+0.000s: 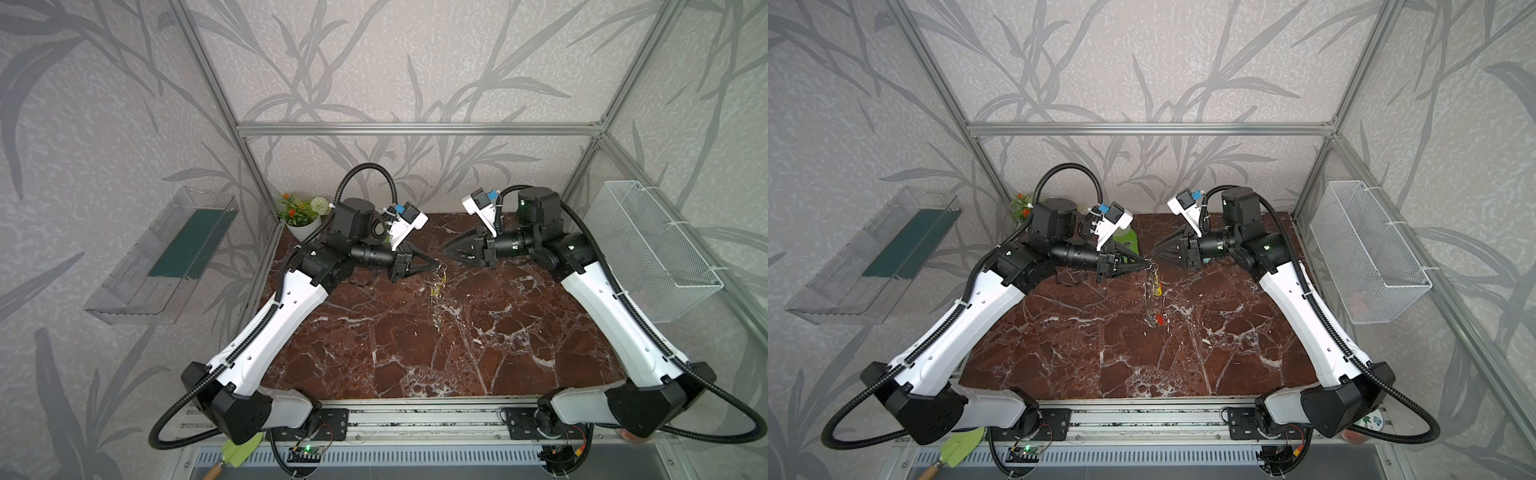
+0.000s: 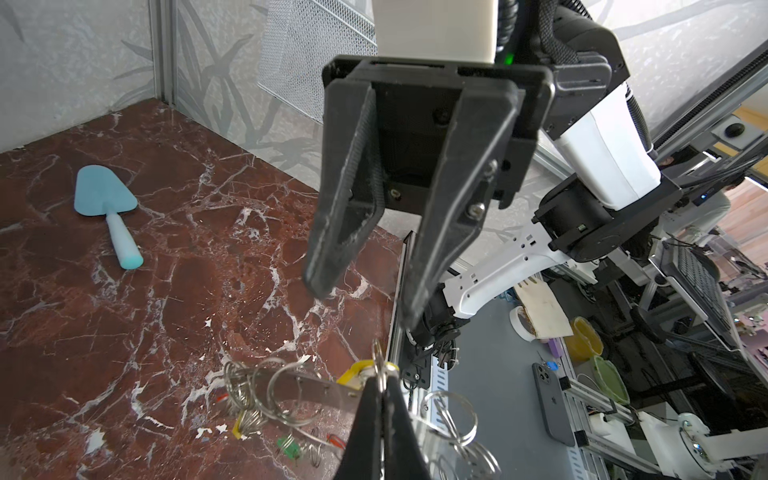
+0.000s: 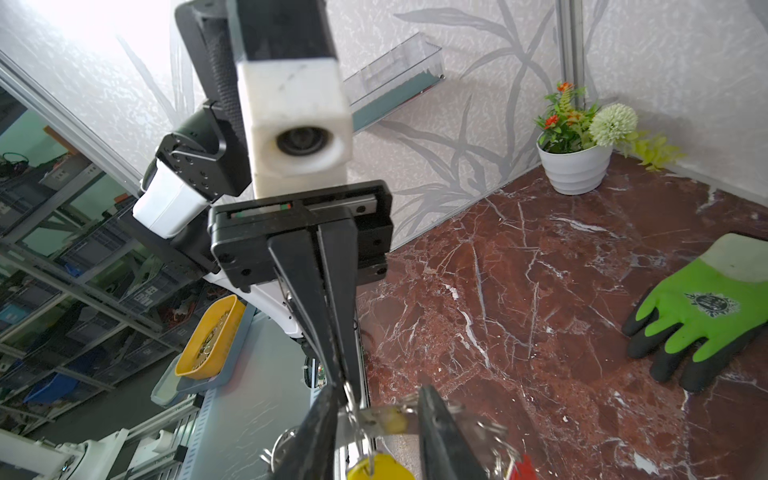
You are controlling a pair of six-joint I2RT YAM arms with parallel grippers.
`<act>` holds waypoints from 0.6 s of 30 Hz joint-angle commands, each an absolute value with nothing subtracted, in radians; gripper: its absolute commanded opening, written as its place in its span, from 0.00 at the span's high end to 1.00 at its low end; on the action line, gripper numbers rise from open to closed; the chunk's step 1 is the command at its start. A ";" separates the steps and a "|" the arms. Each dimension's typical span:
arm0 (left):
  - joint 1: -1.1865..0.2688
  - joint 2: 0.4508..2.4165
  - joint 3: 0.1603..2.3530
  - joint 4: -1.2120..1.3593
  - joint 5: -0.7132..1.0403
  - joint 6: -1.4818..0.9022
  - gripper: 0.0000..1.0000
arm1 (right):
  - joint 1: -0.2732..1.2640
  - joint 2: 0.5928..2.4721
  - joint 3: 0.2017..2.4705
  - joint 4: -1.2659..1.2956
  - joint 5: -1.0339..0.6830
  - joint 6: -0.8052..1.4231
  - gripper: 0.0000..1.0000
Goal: Put the keys on the keyring
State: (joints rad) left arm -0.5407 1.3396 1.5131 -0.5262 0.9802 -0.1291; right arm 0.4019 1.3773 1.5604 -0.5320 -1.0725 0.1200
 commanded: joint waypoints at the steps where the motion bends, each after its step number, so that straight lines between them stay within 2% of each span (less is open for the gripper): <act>1: -0.542 1.257 1.487 -0.360 0.944 -0.185 1.00 | 0.388 1.337 1.533 -0.445 -1.083 0.185 0.61; 12: -0.542 1.238 1.459 -0.306 0.915 -0.218 1.00 | 0.413 1.342 1.478 -0.303 -1.167 0.287 0.59; 18: -0.542 1.241 1.460 -0.301 0.891 -0.218 1.00 | 0.420 1.343 1.445 -0.212 -1.217 0.360 0.72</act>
State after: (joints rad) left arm -0.5407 1.2552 1.4628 -0.3599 0.9062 -0.2123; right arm 0.4164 1.3579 1.4612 -0.2913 -1.1694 0.3096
